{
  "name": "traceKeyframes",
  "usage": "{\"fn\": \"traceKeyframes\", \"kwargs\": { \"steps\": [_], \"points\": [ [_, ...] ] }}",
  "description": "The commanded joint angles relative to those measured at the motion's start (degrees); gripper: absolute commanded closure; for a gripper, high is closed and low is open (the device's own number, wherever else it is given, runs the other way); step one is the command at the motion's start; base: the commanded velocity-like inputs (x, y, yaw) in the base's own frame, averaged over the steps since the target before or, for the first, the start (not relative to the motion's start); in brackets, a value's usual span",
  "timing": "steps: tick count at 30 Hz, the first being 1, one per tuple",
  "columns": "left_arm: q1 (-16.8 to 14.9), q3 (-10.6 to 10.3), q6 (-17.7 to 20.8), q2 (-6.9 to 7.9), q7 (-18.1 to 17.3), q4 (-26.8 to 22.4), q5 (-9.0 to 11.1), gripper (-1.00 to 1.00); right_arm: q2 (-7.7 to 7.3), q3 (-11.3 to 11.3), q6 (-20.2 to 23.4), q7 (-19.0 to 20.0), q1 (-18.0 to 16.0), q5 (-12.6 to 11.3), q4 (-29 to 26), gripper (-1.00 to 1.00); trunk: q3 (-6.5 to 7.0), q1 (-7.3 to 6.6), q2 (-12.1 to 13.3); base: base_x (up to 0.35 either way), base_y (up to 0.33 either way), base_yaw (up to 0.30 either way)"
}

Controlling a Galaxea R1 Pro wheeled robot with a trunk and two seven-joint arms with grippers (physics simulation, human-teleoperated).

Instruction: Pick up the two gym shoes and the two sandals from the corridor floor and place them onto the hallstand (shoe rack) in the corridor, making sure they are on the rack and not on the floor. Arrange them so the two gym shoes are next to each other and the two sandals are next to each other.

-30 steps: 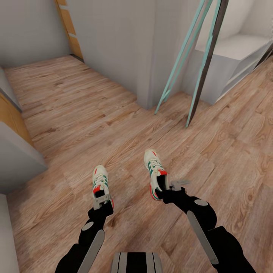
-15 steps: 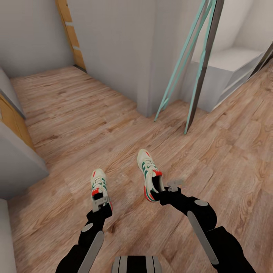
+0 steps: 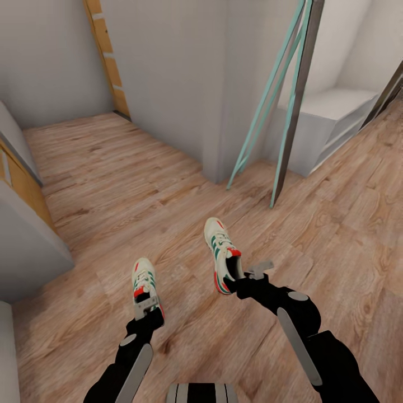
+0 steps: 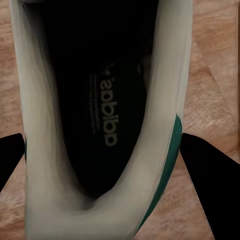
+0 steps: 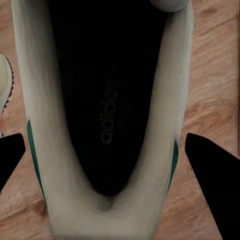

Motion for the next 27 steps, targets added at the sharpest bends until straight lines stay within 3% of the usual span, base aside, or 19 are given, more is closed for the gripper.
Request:
{"fn": "traceKeyframes", "kwargs": {
  "steps": [1, 6, 8, 12, 18, 27],
  "points": [
    [-0.04, 0.07, 0.21, 0.07, -0.07, 0.06, 0.32, 1.0, 0.11, -0.12, 0.22, -0.13, -0.12, 0.09, 0.0, 1.0, 0.23, -0.02, 0.02, 0.0, 0.0, 0.0],
    [-0.19, 0.13, 0.45, 0.14, -0.24, 0.31, 0.56, 1.0, 0.31, -0.21, 0.52, -1.21, -0.17, 0.32, 0.0, 1.0, 1.34, -0.15, 0.08, 0.0, 0.0, 0.0],
    [-0.25, 0.16, 0.49, 0.15, -0.27, 0.44, 0.62, 1.0, 0.42, -0.21, 0.91, -3.3, -0.15, 0.37, 0.0, 1.0, 1.78, -0.2, 0.11, 0.0, 0.0, 0.0],
    [-0.32, 0.22, 0.52, 0.15, -0.28, 0.55, 0.7, 1.0, 0.58, 0.12, 5.15, -7.06, -0.16, 0.32, 0.0, 1.0, 2.67, -0.31, 0.16, 0.0, 0.0, 0.0],
    [-0.32, 0.13, 0.43, 0.13, -0.07, 0.53, 0.68, 1.0, 0.58, 0.27, 6.91, -7.88, -0.16, 0.33, 0.0, 1.0, 4.0, -0.46, 0.24, 0.0, 0.0, 0.0],
    [-0.25, -1.35, 0.08, 0.04, 0.42, 0.41, 0.16, 1.0, -0.01, 0.42, 6.71, -7.85, 0.05, 0.3, 0.0, 1.0, 4.0, -0.46, 0.24, -0.044, -0.013, 0.0]
  ]
}}
